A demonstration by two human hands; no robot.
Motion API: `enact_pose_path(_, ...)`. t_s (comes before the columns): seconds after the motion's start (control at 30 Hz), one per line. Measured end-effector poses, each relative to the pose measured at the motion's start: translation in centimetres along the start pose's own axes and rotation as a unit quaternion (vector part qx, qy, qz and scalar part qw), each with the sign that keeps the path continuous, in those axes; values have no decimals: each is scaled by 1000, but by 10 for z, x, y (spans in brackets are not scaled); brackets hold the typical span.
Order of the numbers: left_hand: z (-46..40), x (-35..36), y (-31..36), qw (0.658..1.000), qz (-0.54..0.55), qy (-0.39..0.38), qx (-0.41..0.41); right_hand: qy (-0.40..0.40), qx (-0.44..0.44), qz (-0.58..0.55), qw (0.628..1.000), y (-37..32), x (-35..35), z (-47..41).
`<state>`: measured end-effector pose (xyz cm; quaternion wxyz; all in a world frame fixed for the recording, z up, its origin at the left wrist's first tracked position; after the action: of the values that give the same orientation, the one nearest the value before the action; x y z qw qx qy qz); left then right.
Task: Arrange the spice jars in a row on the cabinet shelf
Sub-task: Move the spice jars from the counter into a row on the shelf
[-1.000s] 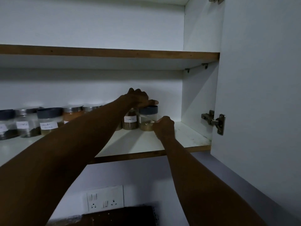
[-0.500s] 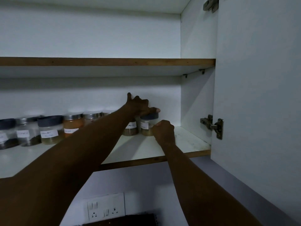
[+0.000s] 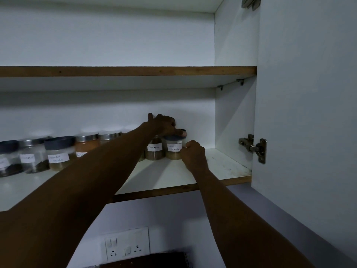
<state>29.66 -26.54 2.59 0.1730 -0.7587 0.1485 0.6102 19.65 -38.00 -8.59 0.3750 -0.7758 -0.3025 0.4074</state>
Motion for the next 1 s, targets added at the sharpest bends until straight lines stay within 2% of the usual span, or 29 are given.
enact_pose_path(0.13,-2,5,-2,999,14,31,-7,24,-3,0,1000,0,-2,-1)
enact_pose_path(0.33,2,5,-8,998,41,27,26,1,1,-6,1000,2,0,-1)
enact_pose_path(0.7,-4,10,-18,998,26,61,-1,-46,-5,54,997,0,3,0)
enact_pose_path(1.0,-9,14,-19,997,22,73,0,-52,5,43,998,1,3,0)
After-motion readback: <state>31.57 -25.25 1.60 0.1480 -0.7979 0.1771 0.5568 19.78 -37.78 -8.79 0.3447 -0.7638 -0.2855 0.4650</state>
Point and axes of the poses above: each hand's wrist, its own z-axis away from the middle knuckle, its own x-axis out of the palm, y = z × x, the point moved 3 cm from there along -z, towards the middle knuckle, and after that the axes turned 6 degrees about -y, right-handed, at the moved point
